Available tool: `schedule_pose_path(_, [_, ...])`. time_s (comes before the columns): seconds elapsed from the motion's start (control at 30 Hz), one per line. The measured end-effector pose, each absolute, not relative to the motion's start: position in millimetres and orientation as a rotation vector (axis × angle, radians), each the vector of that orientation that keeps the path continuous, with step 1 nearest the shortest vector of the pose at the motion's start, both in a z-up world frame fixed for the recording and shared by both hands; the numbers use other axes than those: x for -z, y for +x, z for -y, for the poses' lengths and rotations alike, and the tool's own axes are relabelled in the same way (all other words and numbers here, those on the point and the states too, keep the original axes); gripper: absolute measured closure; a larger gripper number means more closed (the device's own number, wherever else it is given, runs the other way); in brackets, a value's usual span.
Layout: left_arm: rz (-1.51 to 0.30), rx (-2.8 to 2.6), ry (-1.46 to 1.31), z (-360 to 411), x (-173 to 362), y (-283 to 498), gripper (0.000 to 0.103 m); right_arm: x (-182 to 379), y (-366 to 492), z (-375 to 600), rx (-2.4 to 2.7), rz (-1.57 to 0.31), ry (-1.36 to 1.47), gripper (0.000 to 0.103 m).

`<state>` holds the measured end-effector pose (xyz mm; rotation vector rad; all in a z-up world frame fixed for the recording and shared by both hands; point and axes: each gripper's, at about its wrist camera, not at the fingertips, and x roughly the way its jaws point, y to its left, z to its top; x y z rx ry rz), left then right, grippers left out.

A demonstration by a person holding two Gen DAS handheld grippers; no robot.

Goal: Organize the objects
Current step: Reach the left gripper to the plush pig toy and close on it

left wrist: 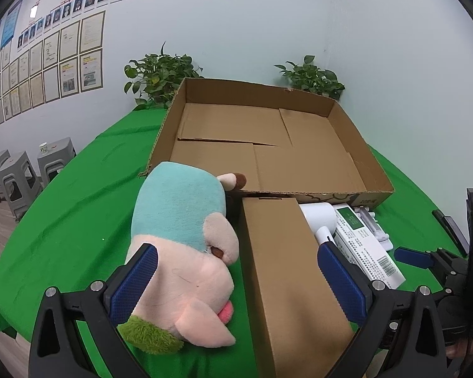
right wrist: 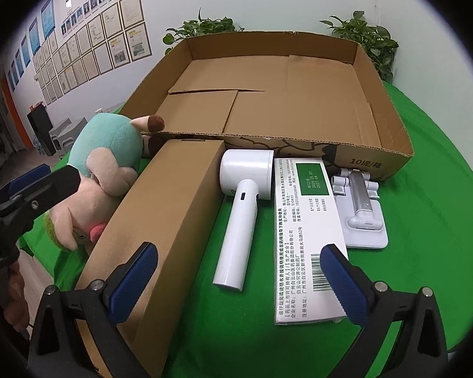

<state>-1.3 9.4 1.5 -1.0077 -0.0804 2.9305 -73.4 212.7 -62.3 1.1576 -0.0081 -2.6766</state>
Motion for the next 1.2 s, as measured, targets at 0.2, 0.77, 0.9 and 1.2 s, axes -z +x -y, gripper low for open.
schedule_pose_path(0.2, [0.133,-2.918,-1.027,-5.1,-6.6,-2.7,0.001,58.2,-72.3,-216.7,2.651,0.053,1.153,0.001])
schedule_pose_path(0.77, [0.188,-2.88,-1.109,48.0,22.7,0.8,0.001,48.5,-76.9,-199.2,2.489,0.175,1.156,0.001])
schedule_pose_path(0.9, [0.204,-2.839,-1.129,60.2,44.8,2.0,0.001,44.8,-78.2,-187.8,2.446,0.195,1.146,0.001])
schedule_pose_path(1.2, [0.274,-2.786,-1.134,77.4,80.7,0.6,0.028,38.5,-86.2,-153.0,2.385,0.176,1.181,0.001])
